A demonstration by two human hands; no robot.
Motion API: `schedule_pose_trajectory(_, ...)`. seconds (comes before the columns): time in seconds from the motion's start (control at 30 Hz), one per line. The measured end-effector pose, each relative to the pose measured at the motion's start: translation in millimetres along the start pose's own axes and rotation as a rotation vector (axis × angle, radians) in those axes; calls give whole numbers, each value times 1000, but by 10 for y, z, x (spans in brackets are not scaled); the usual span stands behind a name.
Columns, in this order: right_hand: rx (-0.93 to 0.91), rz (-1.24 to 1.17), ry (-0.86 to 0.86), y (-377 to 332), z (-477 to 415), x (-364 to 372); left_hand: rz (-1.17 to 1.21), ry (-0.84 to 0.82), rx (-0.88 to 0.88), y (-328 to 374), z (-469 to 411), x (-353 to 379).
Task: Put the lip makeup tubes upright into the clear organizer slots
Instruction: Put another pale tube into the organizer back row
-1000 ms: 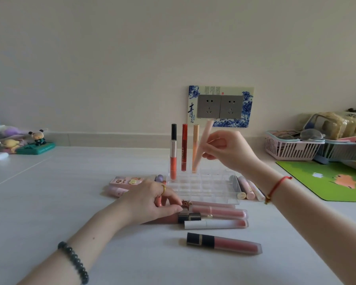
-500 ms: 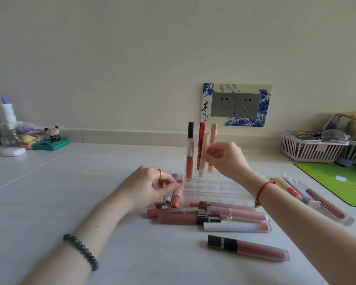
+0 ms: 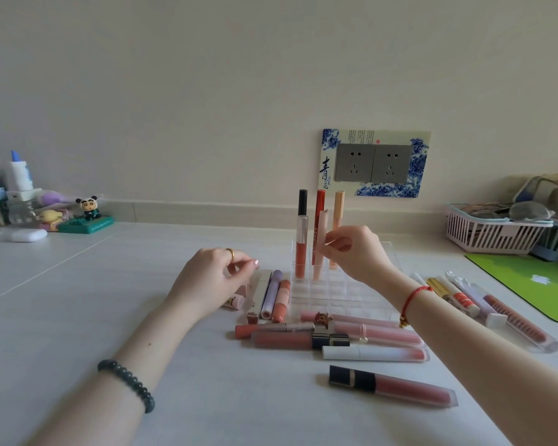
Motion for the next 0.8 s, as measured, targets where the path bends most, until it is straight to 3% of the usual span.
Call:
schedule_pose_trajectory(0.27, -4, 1, -8, -15, -11, 24, -13, 102, -76, -95, -30, -101)
schedule_pose_trajectory(0.8, 14, -1, -6, 9, 16, -20, -41, 28, -88, -126, -33, 66)
Point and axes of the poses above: each hand's wrist, its own z-axis away from the middle knuckle, its own x-axis out of the palm, y = z × x, the point moved 8 cm from there along -z, towards the middle knuckle, and after that the axes turned 9 degrees about -x, right-handed, at the moved point
